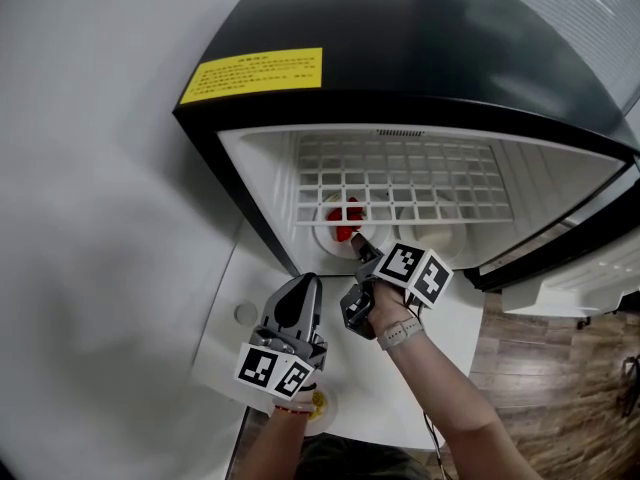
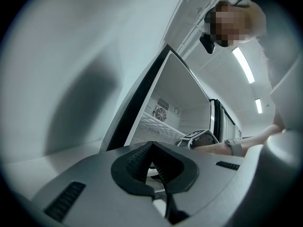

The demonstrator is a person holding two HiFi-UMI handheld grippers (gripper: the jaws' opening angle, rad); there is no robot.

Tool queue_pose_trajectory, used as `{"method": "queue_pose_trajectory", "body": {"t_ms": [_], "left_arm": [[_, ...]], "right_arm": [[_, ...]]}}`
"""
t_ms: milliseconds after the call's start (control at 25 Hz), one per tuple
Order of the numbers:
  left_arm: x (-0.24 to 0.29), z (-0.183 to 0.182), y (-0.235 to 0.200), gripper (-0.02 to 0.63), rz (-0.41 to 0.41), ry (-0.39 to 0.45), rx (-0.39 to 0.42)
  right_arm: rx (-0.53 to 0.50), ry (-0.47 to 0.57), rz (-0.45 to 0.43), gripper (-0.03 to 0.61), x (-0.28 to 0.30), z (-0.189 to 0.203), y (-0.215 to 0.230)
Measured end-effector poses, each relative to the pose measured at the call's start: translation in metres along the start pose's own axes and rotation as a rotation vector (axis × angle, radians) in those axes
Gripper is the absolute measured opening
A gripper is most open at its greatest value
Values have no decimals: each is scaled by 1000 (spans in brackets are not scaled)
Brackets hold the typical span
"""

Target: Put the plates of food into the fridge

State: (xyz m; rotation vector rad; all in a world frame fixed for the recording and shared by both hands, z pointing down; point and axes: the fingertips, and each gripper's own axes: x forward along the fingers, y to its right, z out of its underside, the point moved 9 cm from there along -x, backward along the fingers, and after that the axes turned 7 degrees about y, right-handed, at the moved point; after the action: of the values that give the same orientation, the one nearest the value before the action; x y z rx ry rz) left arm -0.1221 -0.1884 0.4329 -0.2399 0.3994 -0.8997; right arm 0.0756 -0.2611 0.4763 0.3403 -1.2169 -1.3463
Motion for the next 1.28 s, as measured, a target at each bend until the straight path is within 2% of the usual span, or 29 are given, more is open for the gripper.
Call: {"method": "queue_pose_trajectory", "body": {"t_ms": [240,560,680,800,1080,1280], "left_arm": [[-1,-4,-3,6,-7,10,-5],[-4,-5,-6,6,-20,26,-23],[-4,-5,-7,6,-20,31,-31],[-5,-6,-6,6,-21,33,-33],[-9,-6,-11,6,-33,38,-43],[-12,-6,-13,6,-40,42,-51]], "right_arm": [[-202,-34,19,152,-1,5,-8],[-583,-173,57,158,1,1,-13],[-686,-177,56,164,0,-1,-15],[-715,-165,60,172,-1,-2,-14],[-641,-117,57,204,-2,-3,-5],[-675,-89,73,240,-4,-5,-2]]}}
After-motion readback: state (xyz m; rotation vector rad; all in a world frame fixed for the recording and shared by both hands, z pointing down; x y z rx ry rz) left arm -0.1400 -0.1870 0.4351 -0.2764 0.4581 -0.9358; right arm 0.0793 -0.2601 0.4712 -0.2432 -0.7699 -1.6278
